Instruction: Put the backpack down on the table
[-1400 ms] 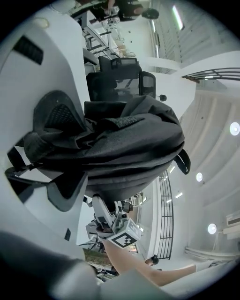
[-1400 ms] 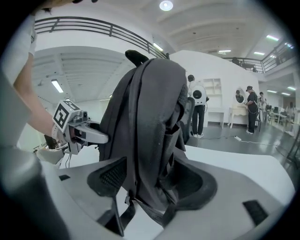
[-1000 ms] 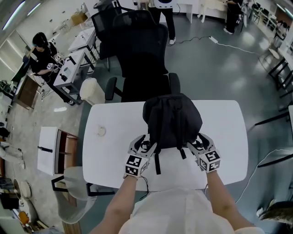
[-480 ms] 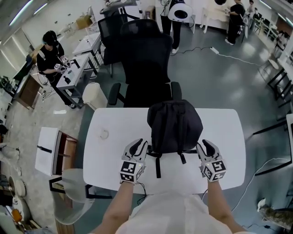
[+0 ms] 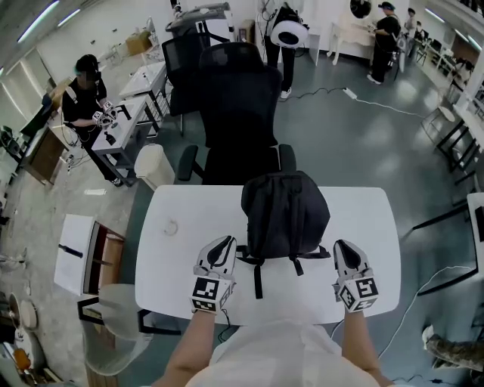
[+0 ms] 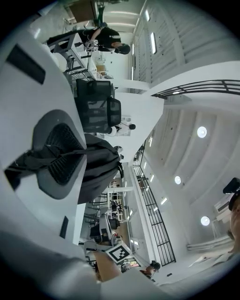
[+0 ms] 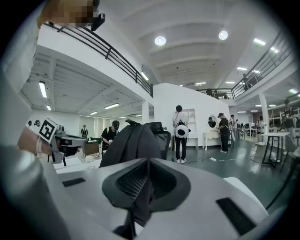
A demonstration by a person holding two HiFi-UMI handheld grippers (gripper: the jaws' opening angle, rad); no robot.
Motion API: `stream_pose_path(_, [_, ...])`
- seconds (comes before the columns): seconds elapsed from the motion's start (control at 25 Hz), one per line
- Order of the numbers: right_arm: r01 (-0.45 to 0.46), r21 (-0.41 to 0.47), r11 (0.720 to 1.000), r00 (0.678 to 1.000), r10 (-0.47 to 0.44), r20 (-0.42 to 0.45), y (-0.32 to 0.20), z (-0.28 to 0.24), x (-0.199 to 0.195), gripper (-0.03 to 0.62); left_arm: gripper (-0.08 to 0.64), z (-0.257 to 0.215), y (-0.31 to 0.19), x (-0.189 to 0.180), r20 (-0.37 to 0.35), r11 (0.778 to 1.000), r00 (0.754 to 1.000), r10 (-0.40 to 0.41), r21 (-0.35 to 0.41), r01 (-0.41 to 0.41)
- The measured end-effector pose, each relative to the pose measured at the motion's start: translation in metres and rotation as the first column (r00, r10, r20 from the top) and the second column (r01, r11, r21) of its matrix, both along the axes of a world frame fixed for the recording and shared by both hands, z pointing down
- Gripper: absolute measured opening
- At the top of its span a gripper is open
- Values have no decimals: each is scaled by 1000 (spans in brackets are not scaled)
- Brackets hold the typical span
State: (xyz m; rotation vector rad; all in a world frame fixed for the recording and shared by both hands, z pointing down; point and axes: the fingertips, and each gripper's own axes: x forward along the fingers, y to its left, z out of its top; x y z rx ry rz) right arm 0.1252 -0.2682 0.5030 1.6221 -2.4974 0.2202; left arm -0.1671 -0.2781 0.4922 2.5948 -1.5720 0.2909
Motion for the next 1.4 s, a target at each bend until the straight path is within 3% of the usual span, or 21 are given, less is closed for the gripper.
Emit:
stream_pose_path(0.48, [14, 2, 1000, 1000, -14, -15, 6, -9, 4, 18, 41, -22, 5, -7, -26, 999, 1000, -1, 40, 2])
stream_pose_path(1.4, [34, 19, 999, 999, -33, -40, 5, -15, -1, 18, 41, -15, 6, 0, -16, 1000, 1000, 2, 30, -2])
